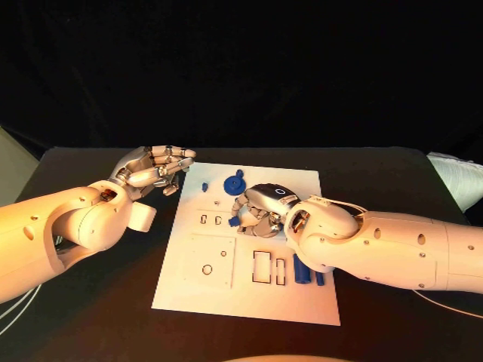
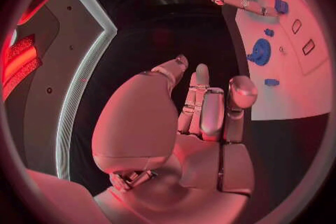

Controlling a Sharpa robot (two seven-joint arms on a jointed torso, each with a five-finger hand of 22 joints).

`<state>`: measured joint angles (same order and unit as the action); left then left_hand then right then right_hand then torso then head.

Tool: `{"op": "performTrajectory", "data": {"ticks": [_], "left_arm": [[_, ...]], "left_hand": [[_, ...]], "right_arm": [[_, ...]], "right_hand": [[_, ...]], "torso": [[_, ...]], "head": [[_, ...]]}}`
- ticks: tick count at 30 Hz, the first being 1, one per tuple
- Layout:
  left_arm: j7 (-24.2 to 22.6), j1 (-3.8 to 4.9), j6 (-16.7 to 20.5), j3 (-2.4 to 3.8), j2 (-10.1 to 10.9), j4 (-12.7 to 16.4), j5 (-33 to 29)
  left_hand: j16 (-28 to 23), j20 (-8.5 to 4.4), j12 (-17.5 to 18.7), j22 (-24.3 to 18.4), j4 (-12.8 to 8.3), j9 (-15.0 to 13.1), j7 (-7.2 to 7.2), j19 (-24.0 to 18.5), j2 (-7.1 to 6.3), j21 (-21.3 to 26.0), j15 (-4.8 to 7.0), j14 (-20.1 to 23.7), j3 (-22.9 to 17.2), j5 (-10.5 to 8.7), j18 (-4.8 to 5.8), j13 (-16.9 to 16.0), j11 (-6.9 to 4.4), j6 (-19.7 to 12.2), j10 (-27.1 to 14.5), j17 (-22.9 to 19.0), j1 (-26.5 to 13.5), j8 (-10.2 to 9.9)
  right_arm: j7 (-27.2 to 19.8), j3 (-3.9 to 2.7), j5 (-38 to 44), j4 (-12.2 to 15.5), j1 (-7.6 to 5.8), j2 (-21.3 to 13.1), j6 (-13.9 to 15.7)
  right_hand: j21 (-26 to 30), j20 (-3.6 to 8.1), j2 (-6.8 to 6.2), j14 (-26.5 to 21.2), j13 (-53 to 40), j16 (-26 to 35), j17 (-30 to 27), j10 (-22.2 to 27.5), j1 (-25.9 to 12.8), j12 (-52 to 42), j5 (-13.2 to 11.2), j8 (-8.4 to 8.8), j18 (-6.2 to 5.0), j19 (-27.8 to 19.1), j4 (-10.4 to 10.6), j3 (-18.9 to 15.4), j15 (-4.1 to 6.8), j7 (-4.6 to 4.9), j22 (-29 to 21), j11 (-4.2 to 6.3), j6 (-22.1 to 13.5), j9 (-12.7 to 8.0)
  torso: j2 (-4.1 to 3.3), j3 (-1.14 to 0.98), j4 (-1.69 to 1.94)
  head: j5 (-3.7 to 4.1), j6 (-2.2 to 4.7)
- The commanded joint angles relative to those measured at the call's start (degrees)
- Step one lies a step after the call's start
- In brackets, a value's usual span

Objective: Assemble the parts on the task board

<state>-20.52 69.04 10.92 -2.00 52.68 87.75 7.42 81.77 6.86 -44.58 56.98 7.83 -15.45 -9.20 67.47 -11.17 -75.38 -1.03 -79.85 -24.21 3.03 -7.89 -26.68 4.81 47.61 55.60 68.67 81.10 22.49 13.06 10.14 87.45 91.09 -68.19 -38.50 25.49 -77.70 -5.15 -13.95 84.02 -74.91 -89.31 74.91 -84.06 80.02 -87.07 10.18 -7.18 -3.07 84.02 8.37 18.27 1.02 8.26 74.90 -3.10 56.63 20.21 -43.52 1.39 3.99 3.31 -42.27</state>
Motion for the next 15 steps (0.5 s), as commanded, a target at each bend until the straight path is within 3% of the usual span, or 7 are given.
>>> {"op": "performTrajectory", "data": {"ticks": [1,13,15], "left_arm": [[-0.25,0.01,-1.00,0.03,-0.06,0.11,0.27],[-0.17,0.02,-1.00,0.02,-0.05,-0.01,0.29],[-0.16,0.02,-1.00,0.02,-0.04,-0.02,0.29]], "left_hand": [[0.16,-0.02,-0.37,0.07,0.00,-0.07,-0.05,0.37,-0.12,-0.28,0.02,-0.27,-0.48,-0.17,1.09,-0.09,-0.10,-0.30,-0.43,0.06,-0.30,0.25],[0.20,-0.03,-0.47,0.15,-0.05,-0.07,-0.05,0.41,-0.16,-0.37,0.02,-0.27,-0.55,-0.18,1.10,-0.11,-0.09,-0.32,-0.48,0.09,-0.26,0.31],[0.20,-0.03,-0.47,0.15,-0.05,-0.07,-0.05,0.41,-0.16,-0.37,0.02,-0.27,-0.55,-0.18,1.10,-0.11,-0.09,-0.32,-0.48,0.09,-0.26,0.31]], "right_arm": [[-0.22,-0.01,1.34,-0.19,0.00,0.17,-0.62],[0.16,-0.01,1.39,-1.06,0.02,0.73,-0.72],[0.22,-0.01,1.40,-1.22,0.03,0.84,-0.90]], "right_hand": [[-0.21,-0.29,0.10,5.59,-12.99,-0.17,13.46,-4.18,0.52,-0.21,-0.15,0.32,0.20,0.05,-0.20,0.19,-0.52,0.16,6.77,-0.48,-0.34,-0.09],[-0.19,-0.32,1.37,5.60,-13.08,-0.18,13.50,-4.27,1.02,-0.34,0.12,0.25,0.19,0.07,-0.23,1.63,-0.52,0.14,6.84,-0.46,0.37,-0.16],[-0.15,-0.27,1.80,5.61,-13.13,-0.19,13.53,-4.31,1.62,-0.40,-1.18,0.22,0.17,0.07,-0.58,2.91,-0.44,0.08,6.87,-0.40,0.78,-0.24]], "torso": [[0.00,0.03,0.00],[-0.02,0.02,0.03],[0.01,0.02,0.02]], "head": [[-0.02,-0.11],[-0.01,-0.44],[-0.01,-0.51]]}}
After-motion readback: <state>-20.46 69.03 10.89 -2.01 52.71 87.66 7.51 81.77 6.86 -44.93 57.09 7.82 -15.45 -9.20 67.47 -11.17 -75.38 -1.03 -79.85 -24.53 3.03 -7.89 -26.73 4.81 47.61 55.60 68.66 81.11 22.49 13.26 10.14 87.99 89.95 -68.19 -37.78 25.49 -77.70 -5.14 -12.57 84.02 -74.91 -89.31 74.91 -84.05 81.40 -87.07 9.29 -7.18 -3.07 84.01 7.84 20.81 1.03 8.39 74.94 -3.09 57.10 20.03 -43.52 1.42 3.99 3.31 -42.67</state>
